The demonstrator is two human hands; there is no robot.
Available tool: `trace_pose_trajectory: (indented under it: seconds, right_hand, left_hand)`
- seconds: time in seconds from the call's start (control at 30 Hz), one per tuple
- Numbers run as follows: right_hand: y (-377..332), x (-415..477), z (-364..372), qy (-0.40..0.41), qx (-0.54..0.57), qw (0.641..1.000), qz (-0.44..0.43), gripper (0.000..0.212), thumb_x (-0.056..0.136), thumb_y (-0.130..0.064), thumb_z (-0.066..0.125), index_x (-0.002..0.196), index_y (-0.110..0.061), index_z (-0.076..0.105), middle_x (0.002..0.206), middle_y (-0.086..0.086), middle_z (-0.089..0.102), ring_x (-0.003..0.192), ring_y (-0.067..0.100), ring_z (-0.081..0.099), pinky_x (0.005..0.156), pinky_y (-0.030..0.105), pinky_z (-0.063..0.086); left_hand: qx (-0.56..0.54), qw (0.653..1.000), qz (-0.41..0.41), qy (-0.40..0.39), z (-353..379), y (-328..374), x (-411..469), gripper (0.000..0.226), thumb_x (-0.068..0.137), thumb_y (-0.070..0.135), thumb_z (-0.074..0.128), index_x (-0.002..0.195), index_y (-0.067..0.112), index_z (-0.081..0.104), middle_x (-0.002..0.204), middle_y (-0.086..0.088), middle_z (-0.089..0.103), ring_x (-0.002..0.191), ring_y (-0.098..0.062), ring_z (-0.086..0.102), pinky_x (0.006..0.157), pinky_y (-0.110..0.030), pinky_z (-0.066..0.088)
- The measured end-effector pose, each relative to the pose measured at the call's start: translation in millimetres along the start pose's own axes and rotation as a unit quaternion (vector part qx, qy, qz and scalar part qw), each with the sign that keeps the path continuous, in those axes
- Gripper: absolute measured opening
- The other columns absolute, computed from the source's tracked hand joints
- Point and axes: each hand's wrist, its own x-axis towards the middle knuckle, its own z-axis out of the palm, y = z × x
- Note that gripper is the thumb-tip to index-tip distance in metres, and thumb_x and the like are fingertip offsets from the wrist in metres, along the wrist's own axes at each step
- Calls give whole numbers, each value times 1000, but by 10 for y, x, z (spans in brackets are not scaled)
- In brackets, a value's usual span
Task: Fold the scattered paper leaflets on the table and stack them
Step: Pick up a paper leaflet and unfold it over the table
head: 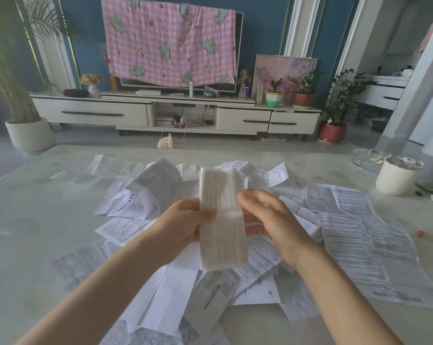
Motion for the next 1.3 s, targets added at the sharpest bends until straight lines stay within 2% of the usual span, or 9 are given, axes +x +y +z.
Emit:
trace_pose_trajectory:
  seconds: [0.27,0.47,0.63,0.8,0.9,1.0,1.1,1.2,1.3]
  right_hand:
    - [31,-15,89,86,36,996,-9,18,81,-12,70,96,-3,69,93,16,71,79,24,69,62,25,57]
    - [9,-25,69,120,52,991,-12,29,82,-21,68,84,8,67,85,31,64,72,28,57,67,37,46]
    - [47,-4,140,182,117,976,39,22,80,-15,63,59,-13,57,55,1,48,51,14,40,49,24,30]
    - [30,-17,130,125,-1,992,-36,38,95,-31,51,74,0,62,57,4,56,48,13,55,41,24,43]
    - [79,0,95,140,-82,981,-106,46,93,-23,54,56,2,47,47,0,40,43,11,38,42,20,32]
    - [55,4,92,41,-125,987,-89,46,92,-24,57,65,14,53,58,7,42,54,17,37,51,26,29]
    - [5,-60,138,-56,-158,983,-82,46,92,-28,56,57,3,55,57,5,39,54,17,35,50,27,28]
    - [1,-92,181,-84,-160,979,-93,51,92,-28,56,65,14,49,61,7,35,58,21,31,54,32,24]
    - [-10,-104,211,-74,-135,984,-85,45,92,-23,56,51,-6,50,49,-2,37,47,12,33,47,21,27]
  left_hand:
    - [65,997,29,-27,80,-39,-36,15,89,-1,53,96,1,66,94,-13,69,88,-23,67,82,-34,55]
    - [92,993,-10,-79,42,36,-85,16,87,-4,54,86,6,67,81,-1,73,79,-14,70,69,-25,57]
    - [117,987,-44,-101,53,119,-117,17,87,-5,54,84,5,66,79,-2,72,75,-13,70,67,-24,57]
    - [136,988,-40,-67,21,175,-111,15,87,-4,55,82,4,66,78,-3,71,71,-12,70,66,-24,58]
    - [161,980,-54,-102,31,190,-144,13,87,2,57,89,9,67,84,-4,73,78,-15,71,70,-27,58]
    - [157,983,-31,-91,-16,281,-179,20,77,23,65,95,15,68,85,1,73,78,-12,70,63,-22,55]
    - [218,975,18,-41,-25,317,-164,21,76,36,66,86,19,73,79,5,71,73,-6,66,62,-18,50]
    - [316,943,99,39,44,239,-108,13,82,25,68,71,22,72,70,8,70,64,0,61,64,-18,47]
    - [368,910,166,95,94,195,-78,23,83,23,67,62,29,65,59,15,63,55,6,55,57,-10,43]
